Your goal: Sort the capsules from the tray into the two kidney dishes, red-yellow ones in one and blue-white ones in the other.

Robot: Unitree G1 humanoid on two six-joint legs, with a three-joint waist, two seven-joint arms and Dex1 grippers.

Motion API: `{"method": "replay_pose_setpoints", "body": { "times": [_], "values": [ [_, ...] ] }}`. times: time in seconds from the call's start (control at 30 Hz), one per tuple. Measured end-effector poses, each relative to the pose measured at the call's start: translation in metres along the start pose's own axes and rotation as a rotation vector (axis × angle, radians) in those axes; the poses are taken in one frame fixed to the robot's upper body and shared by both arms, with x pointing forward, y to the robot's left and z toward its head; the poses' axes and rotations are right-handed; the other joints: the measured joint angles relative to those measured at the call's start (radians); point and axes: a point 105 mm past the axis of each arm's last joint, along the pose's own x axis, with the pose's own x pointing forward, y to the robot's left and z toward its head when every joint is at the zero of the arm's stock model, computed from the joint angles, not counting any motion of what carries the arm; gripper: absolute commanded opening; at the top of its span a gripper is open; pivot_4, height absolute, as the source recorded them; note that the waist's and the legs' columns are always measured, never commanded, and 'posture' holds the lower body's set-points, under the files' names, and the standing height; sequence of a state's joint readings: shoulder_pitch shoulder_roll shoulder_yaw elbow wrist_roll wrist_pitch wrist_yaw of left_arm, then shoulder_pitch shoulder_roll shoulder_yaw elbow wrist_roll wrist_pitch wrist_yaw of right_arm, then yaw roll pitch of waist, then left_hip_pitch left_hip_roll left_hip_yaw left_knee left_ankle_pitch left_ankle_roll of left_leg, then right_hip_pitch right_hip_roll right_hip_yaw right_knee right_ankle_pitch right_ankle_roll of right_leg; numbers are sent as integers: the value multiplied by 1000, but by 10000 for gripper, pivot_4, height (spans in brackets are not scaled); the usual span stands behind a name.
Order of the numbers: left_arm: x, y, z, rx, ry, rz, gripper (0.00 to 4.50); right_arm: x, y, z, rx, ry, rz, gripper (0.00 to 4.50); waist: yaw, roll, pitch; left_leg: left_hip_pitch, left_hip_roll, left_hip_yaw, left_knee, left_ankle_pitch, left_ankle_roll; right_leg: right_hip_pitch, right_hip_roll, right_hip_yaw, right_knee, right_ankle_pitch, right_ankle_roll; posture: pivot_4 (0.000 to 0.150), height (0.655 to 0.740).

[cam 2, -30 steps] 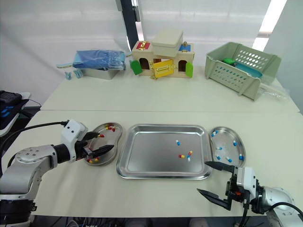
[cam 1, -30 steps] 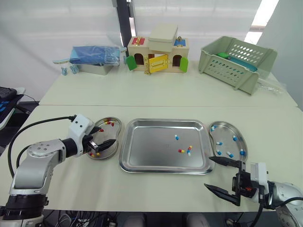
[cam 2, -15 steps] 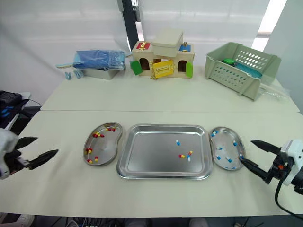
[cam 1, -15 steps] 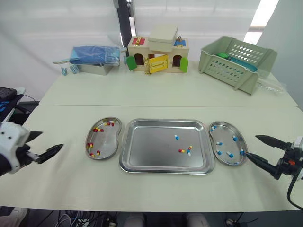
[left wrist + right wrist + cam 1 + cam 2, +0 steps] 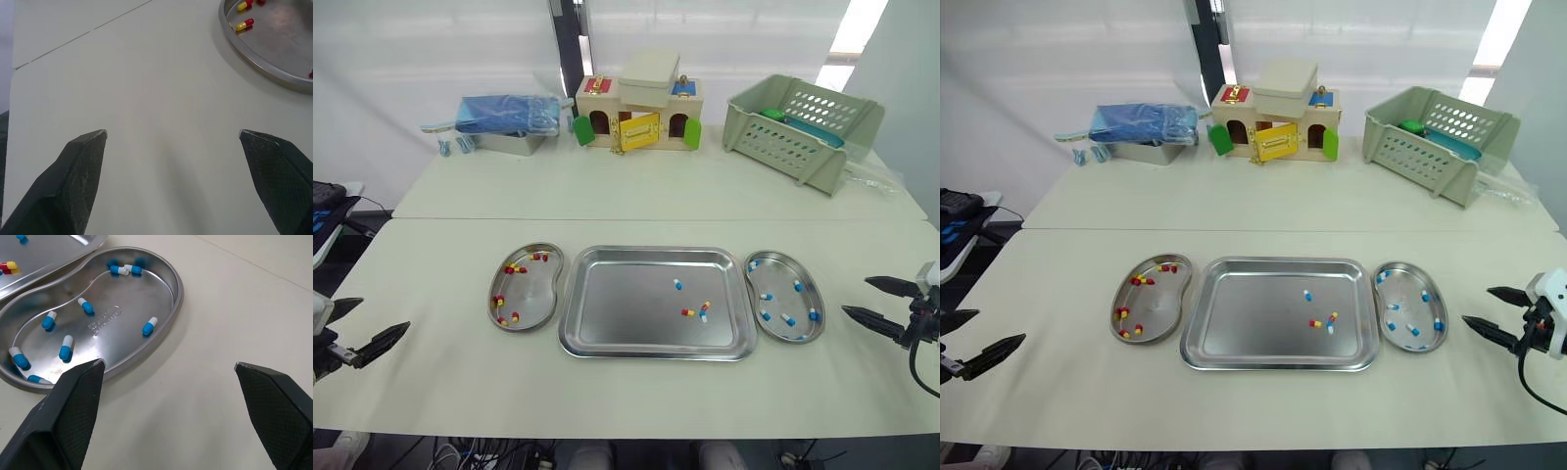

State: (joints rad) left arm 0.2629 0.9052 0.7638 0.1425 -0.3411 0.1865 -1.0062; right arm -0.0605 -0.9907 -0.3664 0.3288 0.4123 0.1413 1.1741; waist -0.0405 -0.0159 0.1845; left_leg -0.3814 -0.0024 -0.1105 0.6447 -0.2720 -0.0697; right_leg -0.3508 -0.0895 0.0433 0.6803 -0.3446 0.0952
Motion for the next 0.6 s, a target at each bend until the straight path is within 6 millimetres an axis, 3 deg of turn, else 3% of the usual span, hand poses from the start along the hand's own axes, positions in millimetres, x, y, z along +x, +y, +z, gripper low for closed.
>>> {"method": "replay_pose_setpoints", "body": {
  "times": [0.27, 0.47, 0.6],
  "values": [
    [2, -10, 9, 25, -92, -24, 44918, 1, -16, 12, -17, -23, 0, 45000, -6, 0, 0, 0, 0, 0, 0, 0, 0, 0, 0, 0, 0, 0, 0, 1500, 7400],
    [3, -44, 16, -1, -214, -111, 44918, 1, -18, 19, -31, -41, 50, 45000, -9, 0, 0, 0, 0, 0, 0, 0, 0, 0, 0, 0, 0, 0, 0, 1500, 7400],
    [-7, -84, 24, -22, -267, -244, 44918, -1, -18, 23, -28, -18, 74, 45000, -11, 0, 0, -1, 0, 1, 0, 0, 0, 0, 0, 1, -1, 0, 0, 1500, 7400]
  ]
}}
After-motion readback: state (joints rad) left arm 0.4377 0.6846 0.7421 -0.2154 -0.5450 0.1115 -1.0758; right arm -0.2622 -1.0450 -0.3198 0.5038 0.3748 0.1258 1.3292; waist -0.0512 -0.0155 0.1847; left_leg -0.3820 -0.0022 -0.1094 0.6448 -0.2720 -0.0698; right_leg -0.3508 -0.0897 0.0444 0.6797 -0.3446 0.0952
